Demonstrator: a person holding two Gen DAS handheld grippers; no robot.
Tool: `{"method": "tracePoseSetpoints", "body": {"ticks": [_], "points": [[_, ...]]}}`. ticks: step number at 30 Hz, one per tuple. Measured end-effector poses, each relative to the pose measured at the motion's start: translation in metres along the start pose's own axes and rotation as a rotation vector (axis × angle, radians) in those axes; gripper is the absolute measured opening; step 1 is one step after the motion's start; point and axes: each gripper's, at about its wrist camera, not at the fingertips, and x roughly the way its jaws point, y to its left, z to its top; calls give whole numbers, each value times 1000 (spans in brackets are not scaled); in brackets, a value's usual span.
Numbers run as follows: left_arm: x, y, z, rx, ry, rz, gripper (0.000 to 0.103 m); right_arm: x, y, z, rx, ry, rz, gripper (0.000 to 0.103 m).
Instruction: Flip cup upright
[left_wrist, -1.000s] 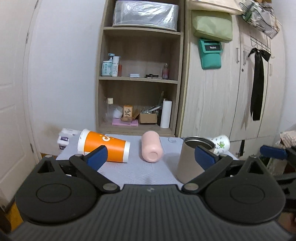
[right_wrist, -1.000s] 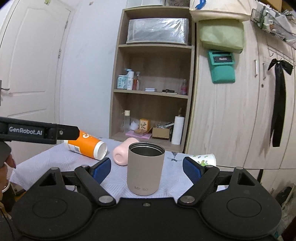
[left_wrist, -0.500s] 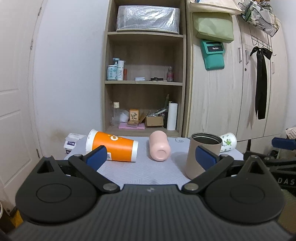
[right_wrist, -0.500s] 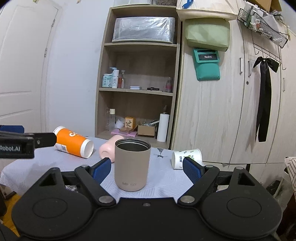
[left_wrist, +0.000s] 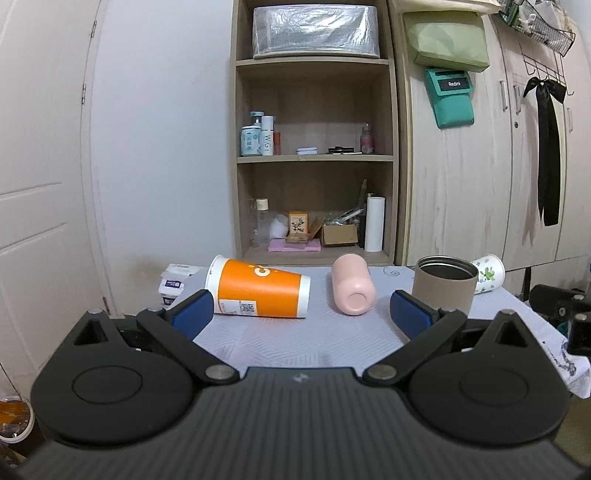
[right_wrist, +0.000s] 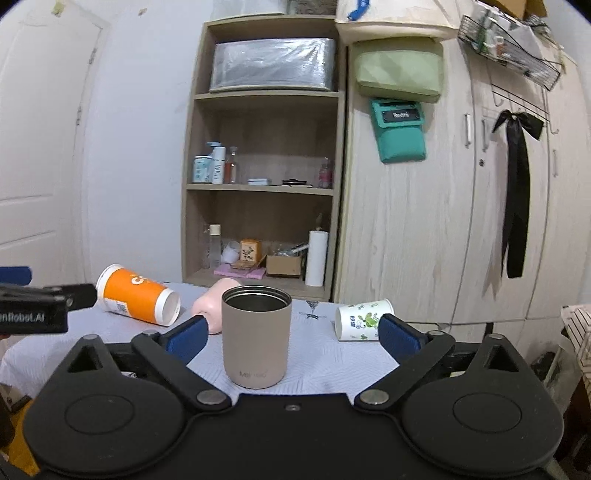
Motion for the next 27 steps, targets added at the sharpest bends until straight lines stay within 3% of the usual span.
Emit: {"method": "tracePoseSetpoints", "body": {"ticks": [11,19,27], "points": [[2,1,-2,18,29,11,103,6,-1,-2,30,45,-28,103],[5,-4,-5,52,34,55,103,3,-5,-1,42,25,-38,103],[9,-4,-7,45,68,40,103,5,-3,-1,41,27,-47,103]]}}
